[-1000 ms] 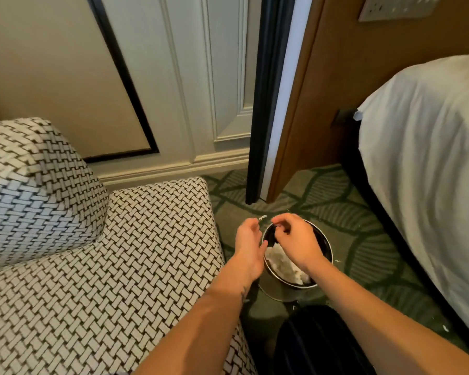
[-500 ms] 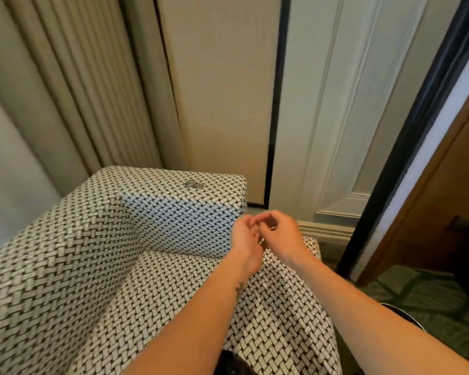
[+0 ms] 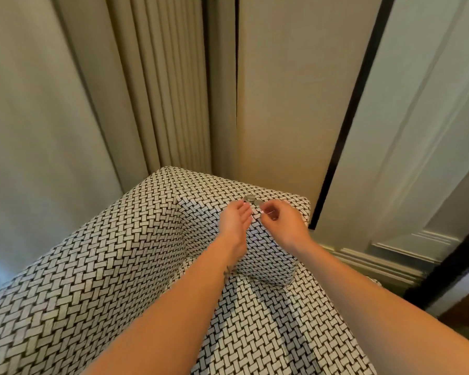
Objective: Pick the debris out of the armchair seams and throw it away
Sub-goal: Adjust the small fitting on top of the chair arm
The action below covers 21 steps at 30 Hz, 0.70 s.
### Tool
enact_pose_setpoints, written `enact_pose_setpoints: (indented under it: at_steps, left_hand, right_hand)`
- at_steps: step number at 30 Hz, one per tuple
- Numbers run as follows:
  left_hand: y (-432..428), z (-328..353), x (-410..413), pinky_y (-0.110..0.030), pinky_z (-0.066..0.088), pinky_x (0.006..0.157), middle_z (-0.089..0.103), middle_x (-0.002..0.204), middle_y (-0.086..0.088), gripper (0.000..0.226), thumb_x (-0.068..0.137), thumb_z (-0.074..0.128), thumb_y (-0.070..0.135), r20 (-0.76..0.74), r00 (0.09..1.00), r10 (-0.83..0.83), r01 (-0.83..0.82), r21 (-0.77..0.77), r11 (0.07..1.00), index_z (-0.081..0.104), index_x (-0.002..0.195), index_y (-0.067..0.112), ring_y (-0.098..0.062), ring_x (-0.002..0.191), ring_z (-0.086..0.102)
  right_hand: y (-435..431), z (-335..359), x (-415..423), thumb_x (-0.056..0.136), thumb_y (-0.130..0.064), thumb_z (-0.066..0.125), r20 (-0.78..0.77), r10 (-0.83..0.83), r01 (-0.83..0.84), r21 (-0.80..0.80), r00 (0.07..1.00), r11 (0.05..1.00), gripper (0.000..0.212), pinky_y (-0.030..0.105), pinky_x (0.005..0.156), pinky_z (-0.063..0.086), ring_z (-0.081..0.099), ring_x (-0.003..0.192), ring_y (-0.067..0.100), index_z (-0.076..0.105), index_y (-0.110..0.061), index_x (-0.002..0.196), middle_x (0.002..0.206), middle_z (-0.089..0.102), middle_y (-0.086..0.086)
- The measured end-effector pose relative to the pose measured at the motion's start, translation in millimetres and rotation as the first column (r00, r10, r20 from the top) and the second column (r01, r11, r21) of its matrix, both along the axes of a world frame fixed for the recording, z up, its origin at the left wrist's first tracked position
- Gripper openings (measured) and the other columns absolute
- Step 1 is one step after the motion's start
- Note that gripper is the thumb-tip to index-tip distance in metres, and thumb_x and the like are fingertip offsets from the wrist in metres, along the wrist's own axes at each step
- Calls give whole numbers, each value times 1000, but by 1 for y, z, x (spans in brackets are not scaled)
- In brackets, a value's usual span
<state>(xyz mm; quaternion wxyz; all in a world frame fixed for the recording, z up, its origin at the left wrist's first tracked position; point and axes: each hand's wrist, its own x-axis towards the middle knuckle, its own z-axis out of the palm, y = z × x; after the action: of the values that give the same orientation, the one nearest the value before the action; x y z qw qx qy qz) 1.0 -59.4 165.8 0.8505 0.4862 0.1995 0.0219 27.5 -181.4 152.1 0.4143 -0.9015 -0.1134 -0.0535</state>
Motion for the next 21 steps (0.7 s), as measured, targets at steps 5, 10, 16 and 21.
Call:
enact_pose_setpoints:
  at_steps: [5, 10, 16, 21]
  left_hand:
    - [8, 4, 44, -35, 44, 113, 61, 137, -13, 36, 108, 39, 14, 38, 998, 51, -54, 93, 994, 53, 139, 1, -24, 130, 57]
    - [17, -8, 75, -30, 42, 112, 62, 136, -1, 40, 103, 41, 6, 100, 993, 58, -99, 473, 875, 57, 139, 12, -14, 128, 55]
    - [26, -32, 86, -44, 32, 115, 58, 134, 6, 50, 95, 57, 13, -19, 994, -104, 61, 906, 418, 54, 143, 25, -23, 132, 45]
    - [21, -37, 88, -42, 23, 116, 46, 148, -1, 54, 96, 60, 22, -35, 978, -204, 72, 982, 173, 47, 148, 22, -21, 139, 36]
  right_hand:
    - [10, -10, 46, 94, -21, 69, 10, -38, 38, -14, 999, 999, 12, 38, 87, 57, 66, 92, 14, 67, -18, 105, 102, 66, -2]
    - [18, -19, 67, 87, -19, 77, 8, -47, 47, -25, 999, 999, 15, 30, 78, 53, 63, 87, 14, 64, -20, 94, 93, 66, -4]
    - [23, -18, 76, 92, -9, 69, 22, -58, 59, -48, 998, 997, 12, 26, 70, 51, 62, 76, 11, 63, -19, 88, 83, 66, -4]
    - [21, -13, 79, 88, -5, 68, -3, -68, 67, -90, 998, 994, 13, 27, 70, 49, 59, 75, 14, 63, -16, 92, 84, 63, -4]
